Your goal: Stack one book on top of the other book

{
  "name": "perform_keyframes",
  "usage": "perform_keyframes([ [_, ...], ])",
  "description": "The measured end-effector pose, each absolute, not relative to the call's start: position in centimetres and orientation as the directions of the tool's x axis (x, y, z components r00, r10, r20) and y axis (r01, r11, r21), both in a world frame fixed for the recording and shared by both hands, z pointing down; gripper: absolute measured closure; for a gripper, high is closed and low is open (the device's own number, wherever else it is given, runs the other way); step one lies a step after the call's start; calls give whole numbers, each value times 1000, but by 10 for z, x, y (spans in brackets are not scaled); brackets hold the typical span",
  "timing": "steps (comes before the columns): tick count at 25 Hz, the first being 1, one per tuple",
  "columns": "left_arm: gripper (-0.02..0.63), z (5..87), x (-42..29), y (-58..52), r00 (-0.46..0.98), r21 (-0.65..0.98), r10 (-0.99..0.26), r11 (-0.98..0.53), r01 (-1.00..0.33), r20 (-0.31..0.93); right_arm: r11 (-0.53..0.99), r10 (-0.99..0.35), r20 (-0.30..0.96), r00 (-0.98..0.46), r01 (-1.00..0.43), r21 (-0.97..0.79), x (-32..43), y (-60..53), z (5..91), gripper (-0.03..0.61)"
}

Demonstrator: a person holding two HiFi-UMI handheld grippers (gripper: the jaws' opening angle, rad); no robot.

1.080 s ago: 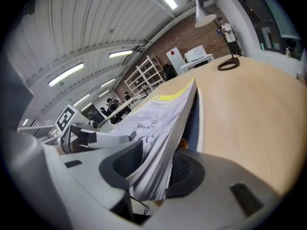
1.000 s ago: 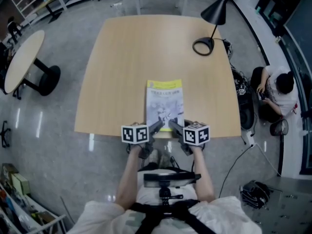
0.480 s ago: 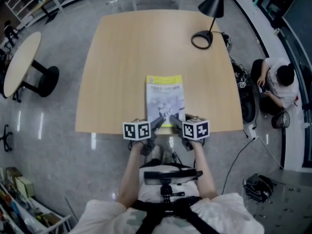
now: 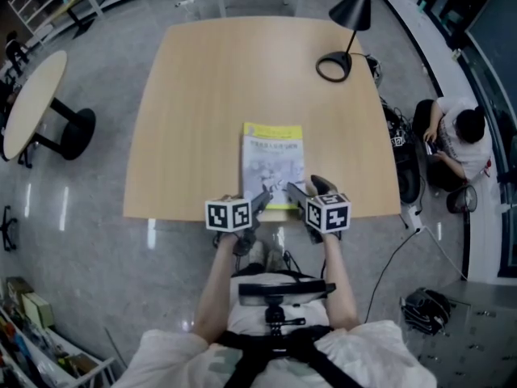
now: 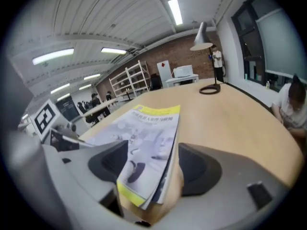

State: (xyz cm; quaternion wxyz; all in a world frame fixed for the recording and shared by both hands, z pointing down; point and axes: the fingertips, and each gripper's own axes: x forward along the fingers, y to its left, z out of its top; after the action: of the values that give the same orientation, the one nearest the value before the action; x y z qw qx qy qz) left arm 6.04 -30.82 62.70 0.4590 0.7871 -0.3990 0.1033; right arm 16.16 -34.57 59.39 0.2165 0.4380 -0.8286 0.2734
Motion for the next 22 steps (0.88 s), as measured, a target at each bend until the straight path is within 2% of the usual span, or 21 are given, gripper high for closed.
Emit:
perform_keyframes([
  [5,506,629,60,-309,652,635,-539,-254,-729,533,423,-618,472,-629,-772,-475,142,-347,570,250],
  [8,506,628,60,-309,652,634,-538,-255,-730,535,418,-572,475,-669,-736,-533,123,-336,574,377],
  [10,506,629,60,-309,651,633,-538,-255,-731,535,407,-571,542,-616,-786,-465,122,-333,583,453],
  [12,506,629,61,-309,649,633,-540,-252,-732,536,406,-572,604,-554,-832,-379,125,-330,594,556],
  [13,506,630,61,-309,648,632,-541,-251,-733,537,407,-567,626,-534,-843,-351,125,-329,599,578],
  [16,505,630,63,-309,633,615,-551,-252,-747,544,408,-550,671,-498,-861,-304,129,-325,615,580],
  [22,491,630,61,-309,606,576,-552,-256,-776,572,421,-538,679,-499,-857,-297,128,-325,616,581],
])
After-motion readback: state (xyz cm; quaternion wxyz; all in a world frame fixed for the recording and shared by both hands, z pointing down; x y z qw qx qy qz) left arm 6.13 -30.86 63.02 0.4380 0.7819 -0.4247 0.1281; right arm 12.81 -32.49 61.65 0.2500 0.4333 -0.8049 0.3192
